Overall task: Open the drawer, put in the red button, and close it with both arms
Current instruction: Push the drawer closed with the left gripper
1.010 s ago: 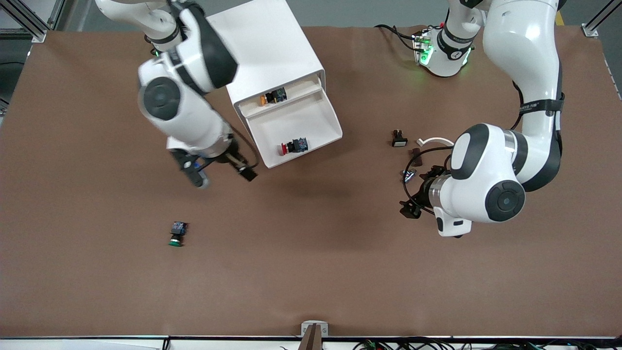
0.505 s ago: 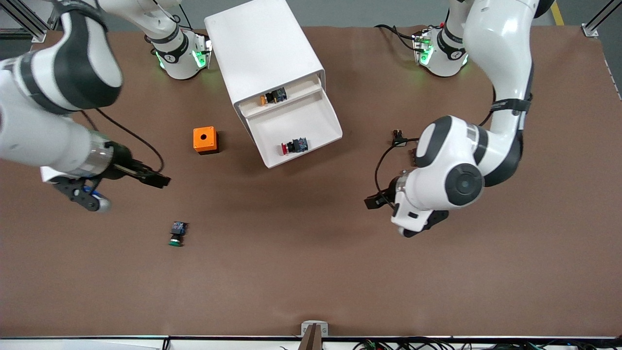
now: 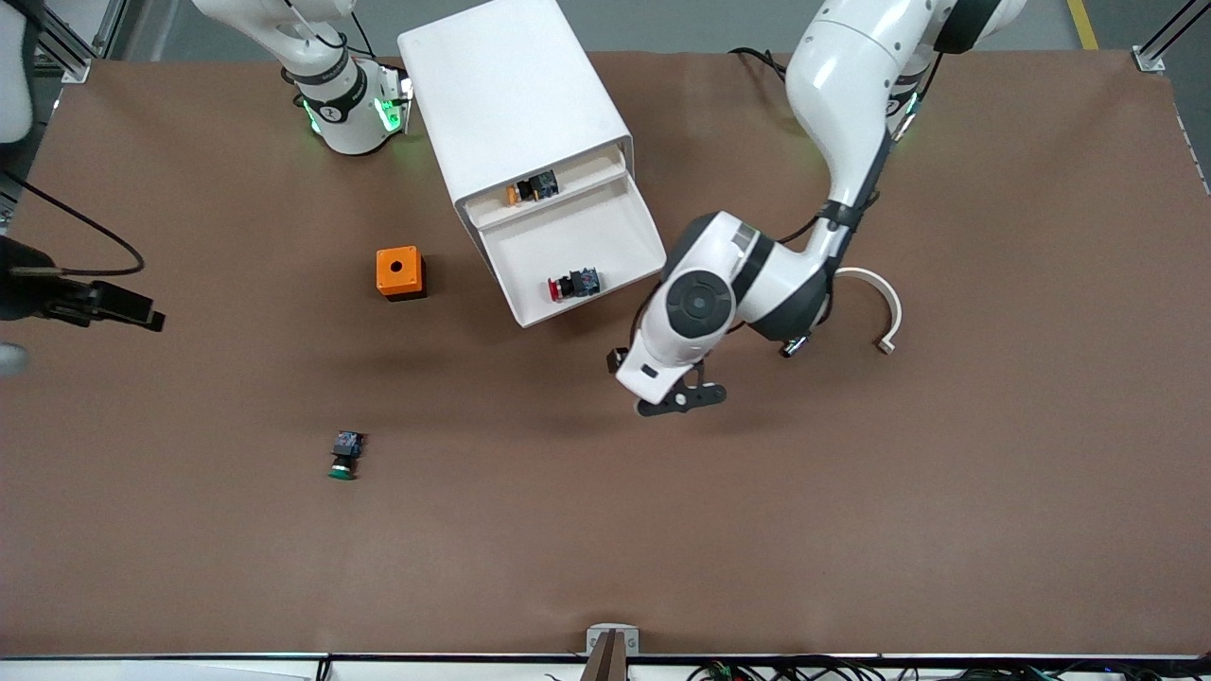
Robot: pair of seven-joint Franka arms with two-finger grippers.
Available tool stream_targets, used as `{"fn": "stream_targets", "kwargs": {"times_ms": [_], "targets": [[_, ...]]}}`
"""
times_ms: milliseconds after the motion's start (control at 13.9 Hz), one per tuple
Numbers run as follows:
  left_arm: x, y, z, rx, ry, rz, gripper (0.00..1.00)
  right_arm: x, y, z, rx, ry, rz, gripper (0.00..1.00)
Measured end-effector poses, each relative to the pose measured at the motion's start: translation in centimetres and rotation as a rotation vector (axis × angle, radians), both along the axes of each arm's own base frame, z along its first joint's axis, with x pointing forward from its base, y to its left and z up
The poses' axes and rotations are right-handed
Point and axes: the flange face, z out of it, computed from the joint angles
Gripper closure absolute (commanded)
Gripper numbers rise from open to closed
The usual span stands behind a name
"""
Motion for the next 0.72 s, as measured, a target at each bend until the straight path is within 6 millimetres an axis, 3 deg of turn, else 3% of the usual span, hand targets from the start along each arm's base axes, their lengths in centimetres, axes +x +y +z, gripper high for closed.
{"fn": "stream_targets", "kwargs": {"times_ms": [72,216,577,721], "targets": [[-0.8,-0.9,0.1,0.003,0.003,0.002,0.00,-0.3,-1.1,0.4,0.000,-0.006,0.002,0.00],[-2.3,-2.2,0.3,0.013,0.024,0.005,0.00,-1.2,-1.4,1.5,-0.008,-0.011,-0.010,0.00],[-7.2,-5.8,0.0,0.038,0.133,-0.023,0.00,-5.1,2.5,4.2,-0.009,-0.001,-0.057,0.00],[-8.6,-6.8,0.2,0.043,0.162,-0.022,0.00,-5.6,3.2,4.9,-0.014,-0.003,-0.045,0.00]]}}
